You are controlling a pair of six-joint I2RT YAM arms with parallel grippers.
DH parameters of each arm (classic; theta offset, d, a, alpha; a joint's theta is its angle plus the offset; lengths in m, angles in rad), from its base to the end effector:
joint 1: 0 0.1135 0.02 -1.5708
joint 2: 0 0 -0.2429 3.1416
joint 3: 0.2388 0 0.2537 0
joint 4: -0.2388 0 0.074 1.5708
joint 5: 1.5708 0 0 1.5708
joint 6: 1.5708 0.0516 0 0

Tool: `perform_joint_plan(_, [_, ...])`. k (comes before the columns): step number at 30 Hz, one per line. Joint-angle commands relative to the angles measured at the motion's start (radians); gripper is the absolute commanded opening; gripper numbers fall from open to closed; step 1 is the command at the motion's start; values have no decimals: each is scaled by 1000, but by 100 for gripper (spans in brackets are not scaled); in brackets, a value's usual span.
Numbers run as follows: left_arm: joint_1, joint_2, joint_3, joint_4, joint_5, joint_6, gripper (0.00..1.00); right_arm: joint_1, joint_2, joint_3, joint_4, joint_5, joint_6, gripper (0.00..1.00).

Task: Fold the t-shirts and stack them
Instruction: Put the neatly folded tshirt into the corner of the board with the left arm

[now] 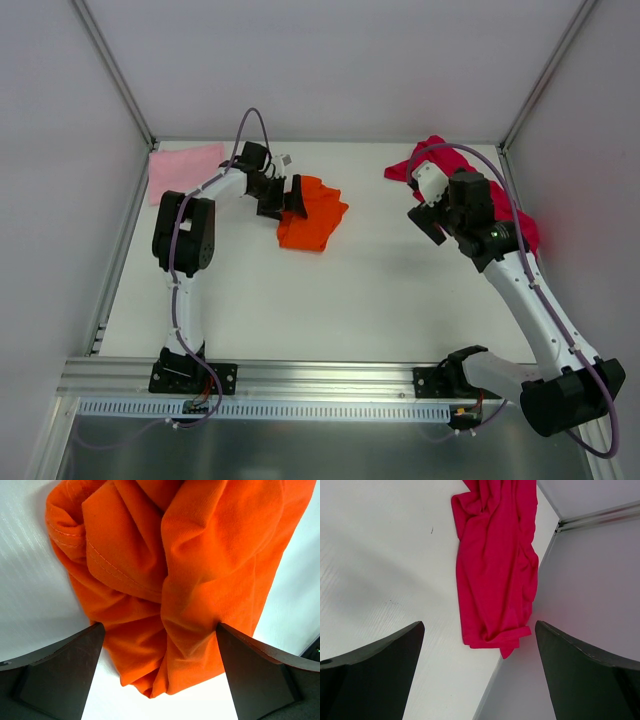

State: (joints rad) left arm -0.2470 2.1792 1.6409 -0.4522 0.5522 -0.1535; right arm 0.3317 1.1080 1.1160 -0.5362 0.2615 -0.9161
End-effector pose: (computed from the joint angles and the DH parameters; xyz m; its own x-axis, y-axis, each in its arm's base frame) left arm 0.4451 -0.1402 0.1393 -0.8758 0.0866 -0.4748 0.3573 0.7776 -0.5174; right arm 0.2545 0.0735 0.3304 -0.2081 -0.8821 -0.4226 -0.4410 0.4703 -0.7645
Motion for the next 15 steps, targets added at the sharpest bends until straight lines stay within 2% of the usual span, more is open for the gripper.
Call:
perform_joint_plan(1, [12,33,-9,-63,-29,-21,99,6,-14,22,4,-10,19,100])
perform_joint_plan(7, [46,-26,-61,-45,-80,-29,99,9,-56,5,1,5,3,100])
perform_joint_plan(11, [46,42,-4,-89,6,-37,99,10,-59,22,-8,-18,17,100])
perform_joint_plan(12, [46,54,17,-97,23,-34,96,13,-59,33,-13,-21,20,100])
perform_joint_plan(13, [46,63,23,-100,35,-31,86,16,-60,34,-19,-19,22,100])
perform_joint_plan(15, [46,77,30,-108,61,-18,73,21,-68,34,-21,-12,19,100])
